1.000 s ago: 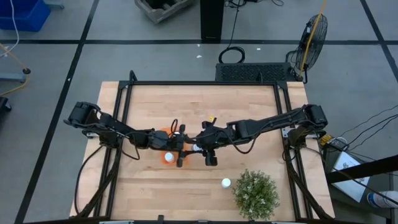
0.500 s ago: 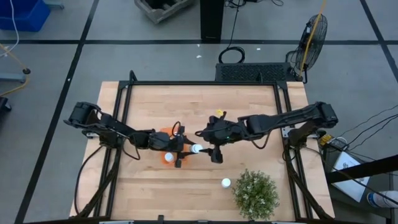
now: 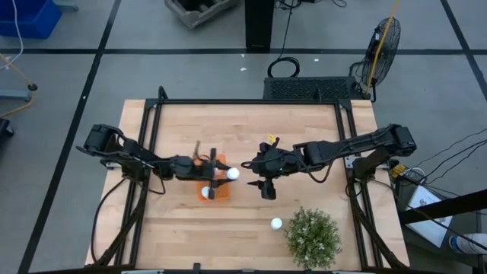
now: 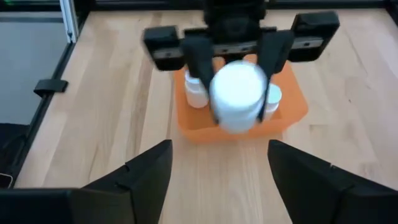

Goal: Pick and place pill bottles into a basket
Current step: Put the white medicine bottle into the orange bin

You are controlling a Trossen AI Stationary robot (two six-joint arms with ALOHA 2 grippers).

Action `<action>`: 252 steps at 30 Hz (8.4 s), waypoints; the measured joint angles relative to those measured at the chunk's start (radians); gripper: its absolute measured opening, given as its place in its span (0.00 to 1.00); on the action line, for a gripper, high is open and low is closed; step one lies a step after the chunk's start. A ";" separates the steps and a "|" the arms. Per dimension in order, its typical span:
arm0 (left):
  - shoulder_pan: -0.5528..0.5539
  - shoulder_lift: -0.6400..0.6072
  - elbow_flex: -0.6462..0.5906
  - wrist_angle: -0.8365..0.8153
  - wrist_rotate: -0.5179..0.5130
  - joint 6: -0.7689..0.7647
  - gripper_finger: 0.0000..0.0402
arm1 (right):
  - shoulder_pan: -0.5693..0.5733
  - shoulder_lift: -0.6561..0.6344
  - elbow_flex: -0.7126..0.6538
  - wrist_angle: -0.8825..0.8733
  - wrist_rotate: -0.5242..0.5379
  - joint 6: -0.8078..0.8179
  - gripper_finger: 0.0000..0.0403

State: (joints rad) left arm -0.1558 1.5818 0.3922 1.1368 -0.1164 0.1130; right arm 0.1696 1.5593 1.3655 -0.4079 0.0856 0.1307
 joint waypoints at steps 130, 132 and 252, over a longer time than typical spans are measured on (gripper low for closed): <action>-0.240 0.003 -0.146 -0.028 -0.242 -0.197 0.39 | -0.045 0.270 -0.422 1.274 -0.087 0.119 0.62; -0.240 0.003 -0.146 -0.023 -0.242 -0.193 0.39 | -0.045 0.270 -0.422 1.271 -0.087 0.119 0.62; -0.226 -0.024 -0.144 0.157 -0.228 -0.210 0.83 | -0.045 0.423 -0.114 0.580 -0.134 -0.002 0.38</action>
State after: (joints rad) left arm -0.3820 1.5580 0.2478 1.2935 -0.3441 -0.0966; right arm 0.1246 1.9823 1.2518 0.1718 -0.0483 0.1287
